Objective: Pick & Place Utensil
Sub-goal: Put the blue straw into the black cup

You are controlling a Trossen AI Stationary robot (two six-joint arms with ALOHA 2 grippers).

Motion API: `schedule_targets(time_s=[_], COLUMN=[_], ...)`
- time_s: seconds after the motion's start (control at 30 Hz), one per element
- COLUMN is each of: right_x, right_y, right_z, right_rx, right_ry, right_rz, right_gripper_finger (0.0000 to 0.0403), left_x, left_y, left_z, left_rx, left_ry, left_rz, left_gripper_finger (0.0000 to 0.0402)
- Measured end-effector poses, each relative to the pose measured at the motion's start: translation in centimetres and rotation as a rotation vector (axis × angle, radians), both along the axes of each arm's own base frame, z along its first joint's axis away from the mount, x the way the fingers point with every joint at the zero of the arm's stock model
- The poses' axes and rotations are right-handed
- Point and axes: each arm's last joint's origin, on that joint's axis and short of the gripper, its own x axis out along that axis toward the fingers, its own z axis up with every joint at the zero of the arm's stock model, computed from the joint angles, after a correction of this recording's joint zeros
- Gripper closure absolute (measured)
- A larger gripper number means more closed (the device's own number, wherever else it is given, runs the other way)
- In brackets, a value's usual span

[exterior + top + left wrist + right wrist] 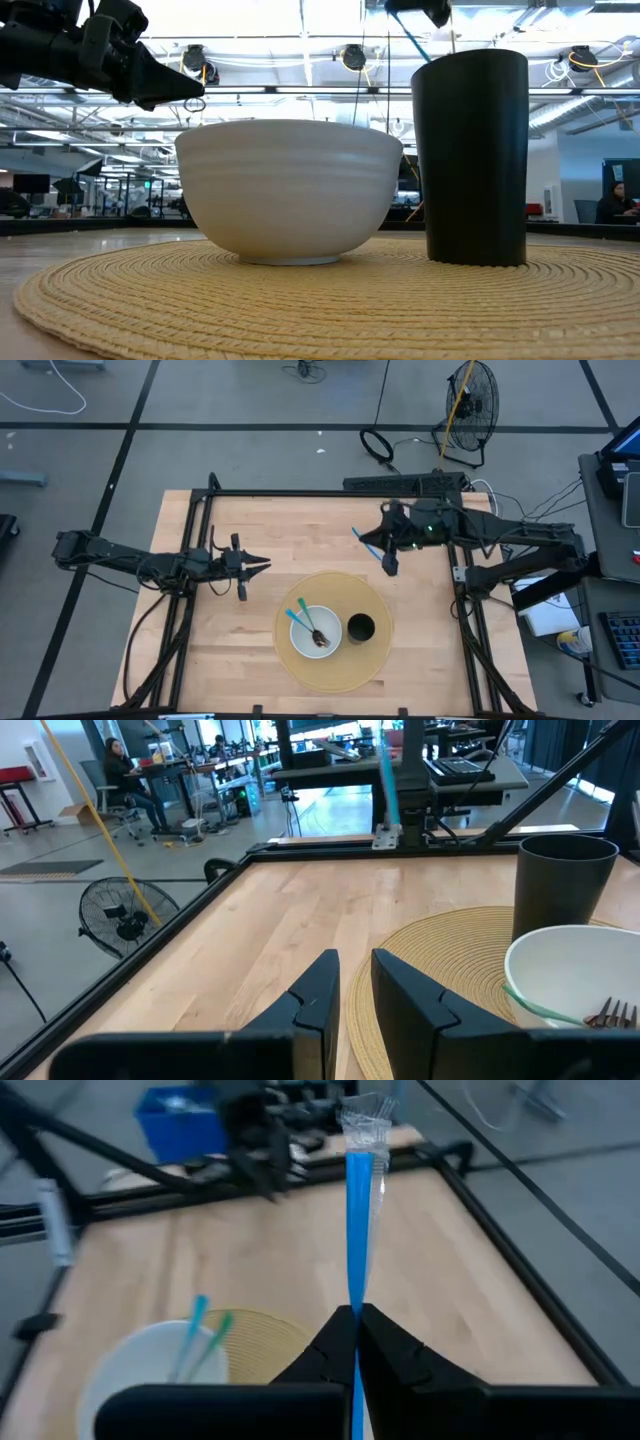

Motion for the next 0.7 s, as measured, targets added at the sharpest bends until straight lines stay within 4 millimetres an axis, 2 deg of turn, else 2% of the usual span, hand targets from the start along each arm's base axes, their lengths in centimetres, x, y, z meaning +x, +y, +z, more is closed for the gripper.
schedule_targets(time_s=[0.43,0.7], right_x=[-1.0,-1.1], right_y=[6.2,10.3], right_z=[2.8,3.1], right_rx=[-0.057,-0.064], right_ry=[-0.241,-0.346], right_rz=[0.287,0.449], right_gripper_finger=[0.0403,0.0403], left_x=[0.0,0.0], left_y=[0.0,0.0], left_z=[0.2,0.4], left_rx=[-0.007,-0.016], left_ry=[-0.027,-0.045], left_rz=[0.000,0.000], left_gripper_finger=[0.0334,0.0334])
